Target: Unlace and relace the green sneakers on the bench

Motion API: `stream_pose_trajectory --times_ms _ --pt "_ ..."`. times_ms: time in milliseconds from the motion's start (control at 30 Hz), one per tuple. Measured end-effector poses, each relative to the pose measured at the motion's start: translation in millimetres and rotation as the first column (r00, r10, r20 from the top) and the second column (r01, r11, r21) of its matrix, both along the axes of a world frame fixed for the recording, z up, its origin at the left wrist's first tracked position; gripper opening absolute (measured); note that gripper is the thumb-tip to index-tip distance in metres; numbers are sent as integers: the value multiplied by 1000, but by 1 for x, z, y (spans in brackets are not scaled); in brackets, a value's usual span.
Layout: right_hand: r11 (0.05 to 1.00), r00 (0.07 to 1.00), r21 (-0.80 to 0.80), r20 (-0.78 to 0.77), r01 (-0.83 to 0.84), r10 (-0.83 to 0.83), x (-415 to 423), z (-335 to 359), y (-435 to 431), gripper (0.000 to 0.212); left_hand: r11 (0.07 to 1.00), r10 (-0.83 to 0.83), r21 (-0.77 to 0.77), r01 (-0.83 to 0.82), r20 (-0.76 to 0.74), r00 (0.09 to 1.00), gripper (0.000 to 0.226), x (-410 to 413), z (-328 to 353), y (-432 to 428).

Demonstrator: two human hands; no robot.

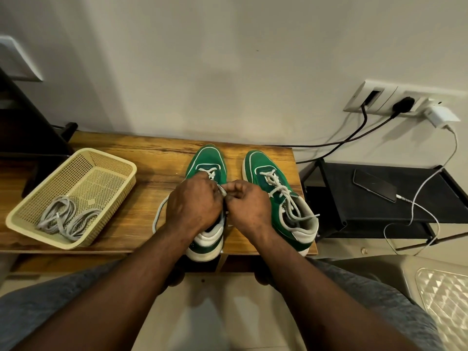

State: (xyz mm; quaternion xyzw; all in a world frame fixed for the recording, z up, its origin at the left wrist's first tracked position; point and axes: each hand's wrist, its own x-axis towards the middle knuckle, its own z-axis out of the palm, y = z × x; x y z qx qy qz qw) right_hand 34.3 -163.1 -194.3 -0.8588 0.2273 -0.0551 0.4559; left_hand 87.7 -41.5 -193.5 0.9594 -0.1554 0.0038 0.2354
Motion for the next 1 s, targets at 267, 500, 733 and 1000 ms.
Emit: stream_pose_trajectory --times_ms 267,500,733,1000 --pt "999 999 -15 11 -52 53 0 -3 0 30 994 50 -97 -46 44 998 19 -5 6 2" --pt "998 998 13 36 -59 58 -2 -10 1 33 999 14 32 -14 2 1000 15 1 0 4" --pt "990 995 113 59 -86 80 -2 -18 -2 32 1000 -12 6 12 20 1000 16 1 1 6" --pt "870 996 487 7 78 -93 -1 -16 -3 15 999 -28 19 27 13 1000 15 2 3 7"
